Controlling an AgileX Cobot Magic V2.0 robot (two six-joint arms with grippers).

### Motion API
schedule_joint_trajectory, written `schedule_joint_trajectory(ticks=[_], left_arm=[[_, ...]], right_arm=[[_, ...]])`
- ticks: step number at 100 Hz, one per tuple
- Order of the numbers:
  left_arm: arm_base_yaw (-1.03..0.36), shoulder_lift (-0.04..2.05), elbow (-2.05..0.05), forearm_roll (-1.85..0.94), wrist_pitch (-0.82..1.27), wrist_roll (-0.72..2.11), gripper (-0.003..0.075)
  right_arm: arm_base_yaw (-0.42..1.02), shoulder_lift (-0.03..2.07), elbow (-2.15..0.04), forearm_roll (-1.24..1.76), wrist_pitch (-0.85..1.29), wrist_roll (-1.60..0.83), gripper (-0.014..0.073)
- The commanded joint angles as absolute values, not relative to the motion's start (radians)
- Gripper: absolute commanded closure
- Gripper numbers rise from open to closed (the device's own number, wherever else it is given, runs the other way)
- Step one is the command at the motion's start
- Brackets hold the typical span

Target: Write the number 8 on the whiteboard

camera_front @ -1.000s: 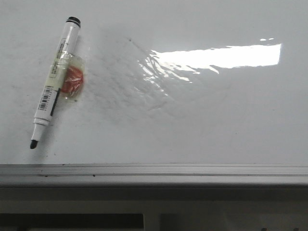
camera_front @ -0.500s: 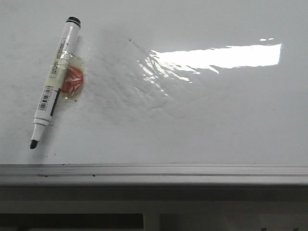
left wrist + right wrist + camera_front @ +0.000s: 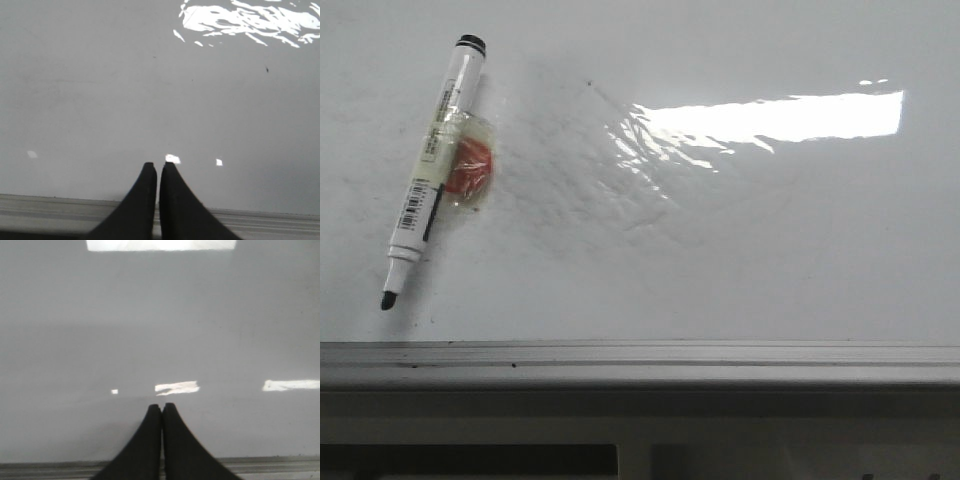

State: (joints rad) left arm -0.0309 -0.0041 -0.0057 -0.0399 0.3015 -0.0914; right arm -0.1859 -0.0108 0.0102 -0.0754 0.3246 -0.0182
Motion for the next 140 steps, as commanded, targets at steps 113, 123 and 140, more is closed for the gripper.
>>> schedule_joint_trajectory(ticks=[113, 123, 140], left_arm=[[-0.034, 0.123, -0.191, -0.055, 0.094, -0.092, 0.0741], [-0.034, 0.138, -0.191, -0.053, 0.06, -0.092, 0.0722], [-0.037, 0.144, -0.189, -0.053, -0.005, -0.092, 0.047]], right_arm=[[-0.181, 0.287, -0.333, 0.078, 0.436, 0.086, 0.0657], [-0.161, 0.326, -0.346, 0.078, 0.392, 0.086, 0.0657], [-0.161, 0.338, -0.346, 0.078, 0.377, 0.086, 0.0657]])
